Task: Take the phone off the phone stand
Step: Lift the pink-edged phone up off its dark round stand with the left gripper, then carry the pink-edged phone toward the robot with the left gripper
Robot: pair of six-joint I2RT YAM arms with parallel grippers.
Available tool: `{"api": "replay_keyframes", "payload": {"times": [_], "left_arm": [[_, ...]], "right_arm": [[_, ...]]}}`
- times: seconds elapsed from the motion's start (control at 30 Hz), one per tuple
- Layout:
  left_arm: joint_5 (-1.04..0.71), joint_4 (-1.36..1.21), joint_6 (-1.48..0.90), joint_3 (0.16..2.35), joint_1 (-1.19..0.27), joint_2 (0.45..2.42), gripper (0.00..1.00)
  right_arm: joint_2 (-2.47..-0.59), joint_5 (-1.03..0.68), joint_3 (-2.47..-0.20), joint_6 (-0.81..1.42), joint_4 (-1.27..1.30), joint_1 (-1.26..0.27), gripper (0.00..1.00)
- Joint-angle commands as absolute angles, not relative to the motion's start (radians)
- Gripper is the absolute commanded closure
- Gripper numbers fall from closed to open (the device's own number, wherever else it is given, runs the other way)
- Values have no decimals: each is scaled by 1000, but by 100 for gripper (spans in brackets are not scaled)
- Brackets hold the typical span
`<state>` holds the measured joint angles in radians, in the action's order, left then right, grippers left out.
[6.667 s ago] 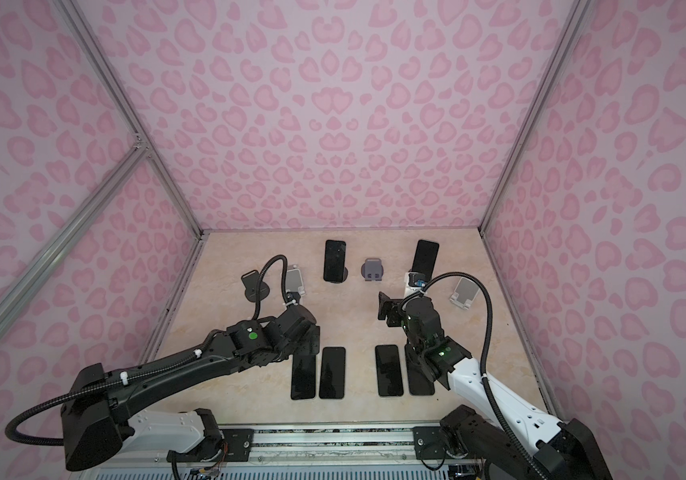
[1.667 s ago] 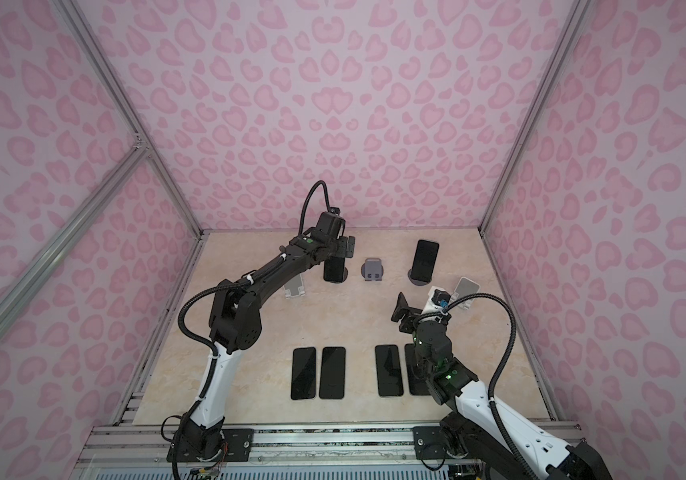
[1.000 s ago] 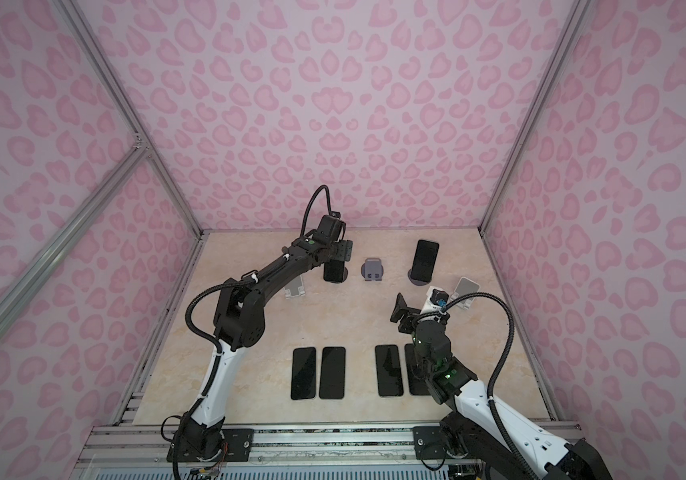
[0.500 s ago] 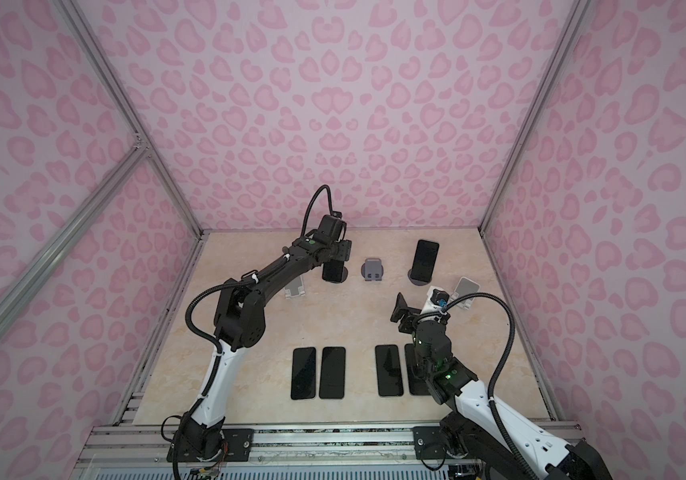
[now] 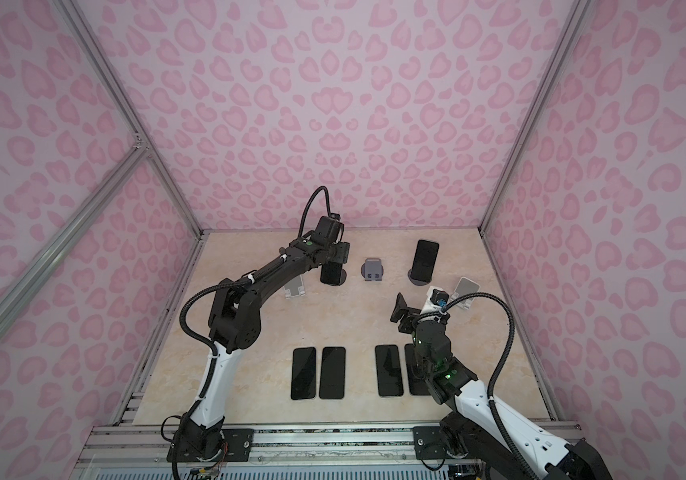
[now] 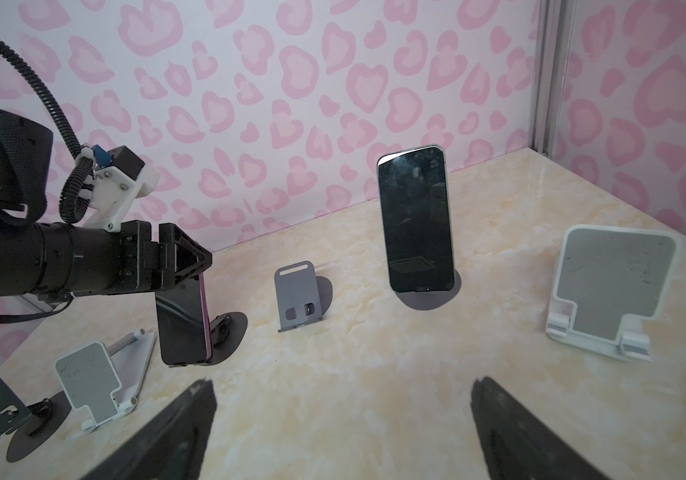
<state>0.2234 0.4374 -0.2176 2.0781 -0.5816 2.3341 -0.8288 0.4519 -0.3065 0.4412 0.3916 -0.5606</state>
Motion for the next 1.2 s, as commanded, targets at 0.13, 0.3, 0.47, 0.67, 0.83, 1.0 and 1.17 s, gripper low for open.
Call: {"api": "replay_keyframes", "payload": {"times": [0.13,0.3,0.47,0.67,0.83,1.0,1.17], "left_arm": [[205,400,-211,2034,-587,2217,42],[204,389,-215,1973,-592,2172,43],[210,338,-223,1851,-596,2099,45],[211,316,-229,1760,-601,2023,45],[211,313,-233,1711,-602,1979,46],[210,311,-233,1656,-603,1921,46],[218,311,-233,1577,-603,1856,47]], "right_arm": [[-836,453,-309,434,407,-562,2],[-835,453,-310,434,406,-560,2],[-835,452,-310,434,409,-561,2],[-841,448,-311,436,410,-561,2],[-846,445,-312,436,411,-561,2],[-851,443,-312,435,413,-561,2],[-848,438,-312,437,411,-561,2]]}}
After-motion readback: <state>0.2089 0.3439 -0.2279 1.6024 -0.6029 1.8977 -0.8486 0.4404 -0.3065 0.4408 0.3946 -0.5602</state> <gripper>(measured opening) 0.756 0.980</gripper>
